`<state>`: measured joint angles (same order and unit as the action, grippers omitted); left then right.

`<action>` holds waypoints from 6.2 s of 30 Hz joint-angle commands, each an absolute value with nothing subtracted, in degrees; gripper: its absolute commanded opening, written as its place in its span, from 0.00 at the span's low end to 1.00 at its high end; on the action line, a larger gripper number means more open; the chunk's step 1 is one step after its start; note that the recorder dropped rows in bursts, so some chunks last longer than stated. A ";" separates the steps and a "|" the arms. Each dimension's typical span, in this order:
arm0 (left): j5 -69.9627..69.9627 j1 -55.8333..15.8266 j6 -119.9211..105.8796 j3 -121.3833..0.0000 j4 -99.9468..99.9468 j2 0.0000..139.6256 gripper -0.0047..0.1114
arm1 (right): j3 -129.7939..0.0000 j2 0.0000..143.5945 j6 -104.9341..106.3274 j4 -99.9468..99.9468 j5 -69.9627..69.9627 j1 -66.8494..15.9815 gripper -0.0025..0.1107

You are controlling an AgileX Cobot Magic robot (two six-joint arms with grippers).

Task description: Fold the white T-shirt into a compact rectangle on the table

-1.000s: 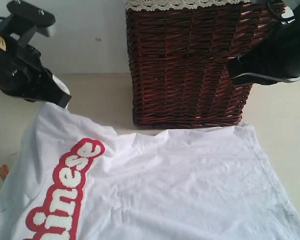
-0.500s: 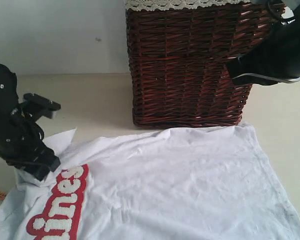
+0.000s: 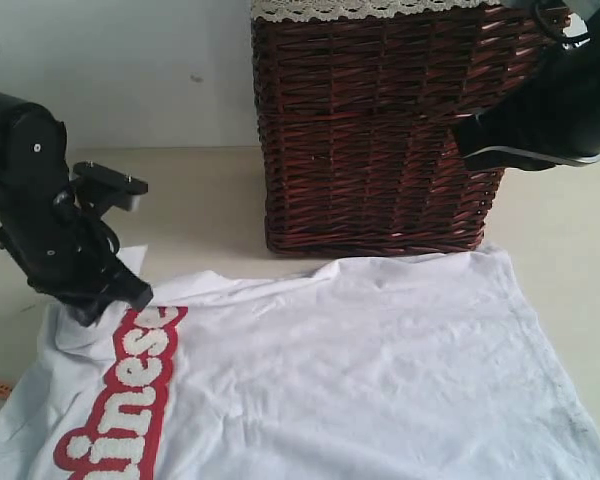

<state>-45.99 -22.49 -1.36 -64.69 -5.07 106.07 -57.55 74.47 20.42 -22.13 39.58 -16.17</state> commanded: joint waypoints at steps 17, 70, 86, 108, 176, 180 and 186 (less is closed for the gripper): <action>-30.06 -19.85 -8.89 -65.84 5.57 101.60 0.58 | -58.10 74.10 21.46 -22.39 37.70 -16.00 0.02; -49.55 -17.01 31.92 -44.57 -26.36 106.32 0.04 | -58.10 74.10 21.35 -22.52 39.60 -16.00 0.02; -40.76 -17.01 30.89 -50.68 -24.75 92.51 0.04 | -58.10 74.10 21.35 -22.77 39.41 -16.00 0.02; -35.98 -11.34 8.25 -78.43 -1.21 120.91 0.46 | -58.10 74.10 21.83 -22.77 38.71 -16.00 0.02; 20.42 -9.44 4.71 -45.17 -5.11 91.19 0.49 | -58.10 74.10 21.96 -22.77 38.17 -16.00 0.02; 13.44 -7.04 4.93 -47.22 -5.11 94.00 0.49 | -58.10 74.10 21.96 -23.02 38.15 -16.00 0.02; 2.05 -9.15 4.93 -51.73 -7.68 101.48 0.41 | -58.10 74.10 21.96 -23.31 38.15 -16.00 0.02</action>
<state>7.58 -7.47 4.51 -49.36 -6.48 98.06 -57.55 74.47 21.49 -22.74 38.46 -16.17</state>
